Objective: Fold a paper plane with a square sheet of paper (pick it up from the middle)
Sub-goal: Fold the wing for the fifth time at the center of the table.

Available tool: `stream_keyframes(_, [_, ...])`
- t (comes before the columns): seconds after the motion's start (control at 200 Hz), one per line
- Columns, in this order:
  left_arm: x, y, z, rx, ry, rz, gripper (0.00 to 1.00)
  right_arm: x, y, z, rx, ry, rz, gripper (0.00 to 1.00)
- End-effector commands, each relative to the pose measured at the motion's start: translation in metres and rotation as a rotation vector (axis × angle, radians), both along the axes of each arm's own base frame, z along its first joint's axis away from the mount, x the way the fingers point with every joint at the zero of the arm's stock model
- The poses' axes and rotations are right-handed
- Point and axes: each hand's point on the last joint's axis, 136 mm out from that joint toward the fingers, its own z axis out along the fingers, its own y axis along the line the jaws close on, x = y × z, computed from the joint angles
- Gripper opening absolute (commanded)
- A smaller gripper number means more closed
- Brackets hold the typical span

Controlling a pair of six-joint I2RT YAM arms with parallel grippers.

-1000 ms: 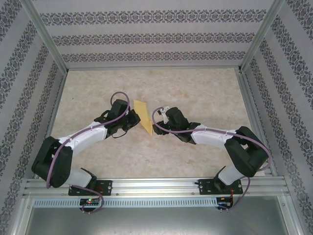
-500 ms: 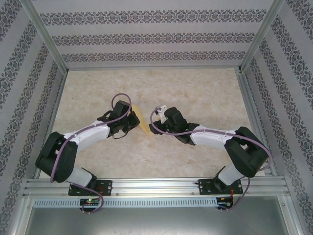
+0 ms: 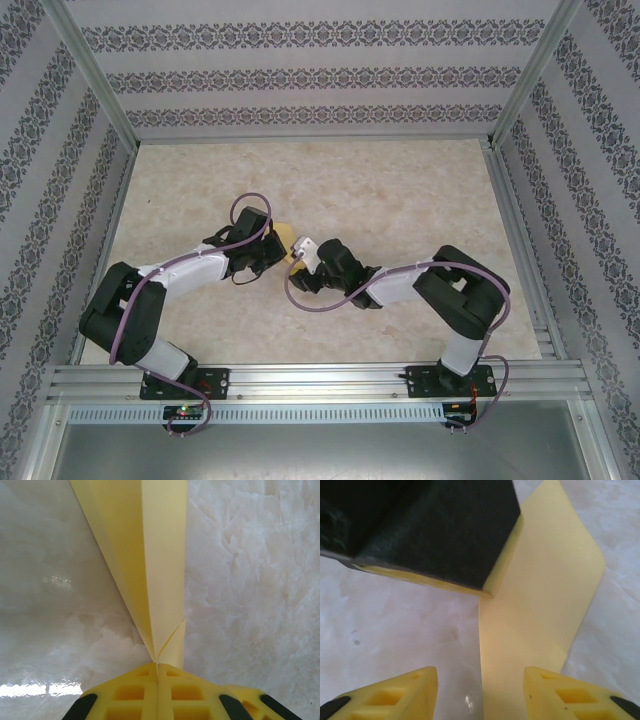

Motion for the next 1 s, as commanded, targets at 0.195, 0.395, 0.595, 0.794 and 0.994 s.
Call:
stream_keyframes(0.195, [0.001, -0.004, 0.011, -0.010, 0.005, 0.015, 0.00, 0.019, 0.023, -0.001, 0.024, -0.159, 0.037, 0.40])
stream_keyframes(0.395, [0.000, -0.002, 0.010, -0.005, 0.017, 0.021, 0.01, 0.024, 0.026, 0.001, 0.059, -0.188, 0.019, 0.35])
stream_keyframes(0.595, [-0.001, 0.000, 0.009, 0.004, 0.024, 0.029, 0.01, 0.030, 0.024, 0.005, 0.067, -0.211, -0.009, 0.36])
stream_keyframes(0.794, [0.000, 0.000, 0.012, 0.007, 0.024, 0.030, 0.02, 0.031, 0.024, 0.000, 0.058, -0.213, -0.011, 0.32])
stream_keyframes(0.994, [0.007, 0.002, 0.019, -0.009, 0.012, 0.017, 0.08, 0.029, 0.025, -0.003, 0.057, -0.209, 0.000, 0.19])
